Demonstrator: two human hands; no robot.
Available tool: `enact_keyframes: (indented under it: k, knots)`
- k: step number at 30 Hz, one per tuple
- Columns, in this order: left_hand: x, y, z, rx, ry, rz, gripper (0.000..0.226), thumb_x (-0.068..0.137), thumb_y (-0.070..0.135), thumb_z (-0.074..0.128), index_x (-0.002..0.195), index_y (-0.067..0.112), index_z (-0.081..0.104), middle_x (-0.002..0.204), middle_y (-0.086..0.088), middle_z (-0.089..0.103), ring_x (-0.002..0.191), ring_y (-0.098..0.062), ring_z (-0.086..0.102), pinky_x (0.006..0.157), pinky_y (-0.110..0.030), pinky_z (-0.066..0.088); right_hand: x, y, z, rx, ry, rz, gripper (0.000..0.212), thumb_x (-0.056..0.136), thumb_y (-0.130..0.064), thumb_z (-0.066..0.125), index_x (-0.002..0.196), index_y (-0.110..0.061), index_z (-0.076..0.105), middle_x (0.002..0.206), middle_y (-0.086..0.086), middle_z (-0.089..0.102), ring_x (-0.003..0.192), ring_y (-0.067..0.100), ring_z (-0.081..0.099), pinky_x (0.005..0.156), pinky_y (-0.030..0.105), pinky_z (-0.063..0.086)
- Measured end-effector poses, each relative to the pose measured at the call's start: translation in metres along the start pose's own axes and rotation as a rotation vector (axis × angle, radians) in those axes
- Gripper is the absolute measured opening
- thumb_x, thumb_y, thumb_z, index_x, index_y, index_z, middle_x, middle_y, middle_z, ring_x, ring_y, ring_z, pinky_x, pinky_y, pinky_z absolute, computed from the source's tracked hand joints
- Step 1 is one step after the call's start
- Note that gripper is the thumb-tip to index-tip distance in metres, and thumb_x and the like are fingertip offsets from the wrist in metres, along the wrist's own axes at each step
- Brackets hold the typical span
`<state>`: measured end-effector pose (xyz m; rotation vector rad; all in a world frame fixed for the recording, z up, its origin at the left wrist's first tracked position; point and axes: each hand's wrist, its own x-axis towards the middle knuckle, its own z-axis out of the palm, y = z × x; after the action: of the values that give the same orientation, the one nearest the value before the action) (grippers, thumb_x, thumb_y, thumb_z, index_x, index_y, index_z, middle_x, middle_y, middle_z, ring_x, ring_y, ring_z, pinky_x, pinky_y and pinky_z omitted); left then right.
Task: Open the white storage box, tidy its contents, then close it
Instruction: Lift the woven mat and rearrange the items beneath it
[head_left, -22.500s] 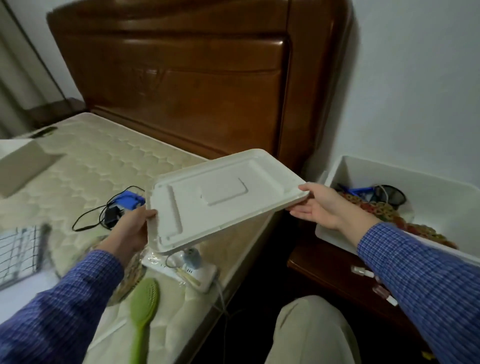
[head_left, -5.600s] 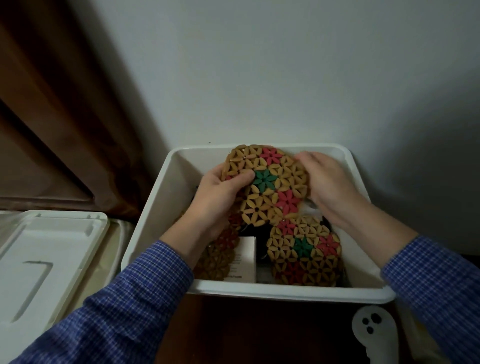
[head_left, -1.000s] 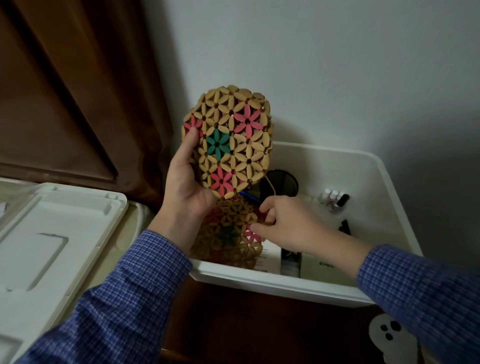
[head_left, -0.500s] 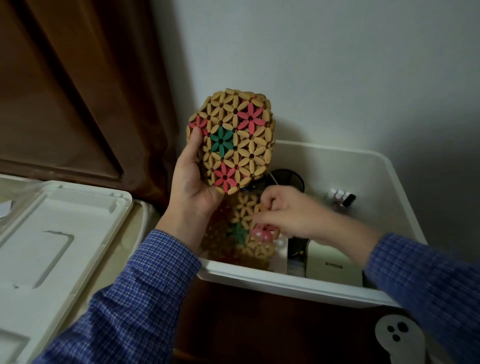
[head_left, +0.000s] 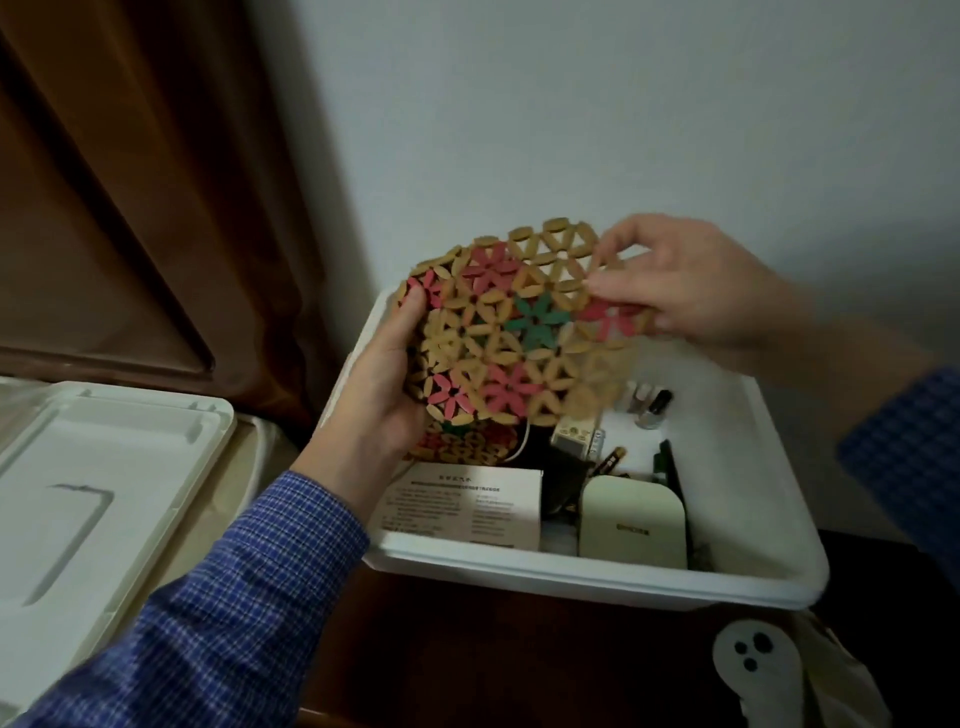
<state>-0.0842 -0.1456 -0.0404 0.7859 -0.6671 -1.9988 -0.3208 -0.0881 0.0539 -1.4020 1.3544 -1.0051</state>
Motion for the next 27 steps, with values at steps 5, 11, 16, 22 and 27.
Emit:
enact_keyframes:
  k: [5, 11, 16, 22, 27]
  knots:
    - [0.003, 0.001, -0.003, -0.037, 0.005, -0.077, 0.06, 0.094, 0.061, 0.052, 0.126, 0.013, 0.069, 0.127, -0.018, 0.068, 0.114, -0.037, 0.067, 0.091, -0.058, 0.055, 0.012, 0.011, 0.033, -0.063, 0.155, 0.095, 0.016, 0.093, -0.012, 0.069, 0.103, -0.008, 0.057, 0.08, 0.009, 0.076, 0.039, 0.0, 0.055, 0.037, 0.013, 0.038]
    - [0.004, 0.0, -0.007, 0.017, 0.013, -0.099, 0.034, 0.09, 0.032, 0.068, 0.114, 0.009, 0.076, 0.121, -0.018, 0.071, 0.107, -0.036, 0.071, 0.079, -0.053, 0.06, 0.018, 0.019, 0.031, -0.231, 0.075, 0.111, 0.025, 0.09, -0.036, 0.072, 0.101, -0.016, 0.061, 0.075, -0.001, 0.074, 0.045, 0.007, 0.058, 0.044, 0.02, 0.046]
    - [0.005, 0.002, -0.006, -0.034, 0.071, -0.043, 0.042, 0.093, 0.027, 0.065, 0.132, 0.011, 0.061, 0.121, -0.017, 0.071, 0.108, -0.037, 0.07, 0.079, -0.058, 0.059, 0.023, 0.055, -0.012, -0.337, 0.014, 0.326, 0.014, 0.097, -0.004, 0.054, 0.096, 0.003, 0.066, 0.09, 0.023, 0.072, 0.051, 0.018, 0.063, 0.044, 0.027, 0.05]
    - [0.004, 0.001, -0.002, -0.014, 0.053, -0.043, 0.04, 0.093, 0.025, 0.064, 0.131, 0.013, 0.062, 0.122, -0.016, 0.071, 0.108, -0.036, 0.07, 0.078, -0.057, 0.059, 0.001, 0.141, 0.023, -1.284, -0.826, 0.662, 0.033, 0.087, -0.027, 0.071, 0.072, -0.015, 0.044, 0.07, 0.001, 0.052, 0.062, 0.019, 0.051, 0.054, 0.027, 0.042]
    - [0.002, 0.0, 0.0, -0.004, 0.054, -0.092, 0.031, 0.092, 0.024, 0.065, 0.118, 0.008, 0.069, 0.117, -0.017, 0.073, 0.104, -0.035, 0.072, 0.076, -0.057, 0.059, 0.007, 0.147, 0.019, -1.37, -0.837, 0.601, 0.036, 0.086, -0.037, 0.075, 0.084, -0.01, 0.052, 0.074, -0.003, 0.046, 0.073, 0.018, 0.052, 0.054, 0.025, 0.04]
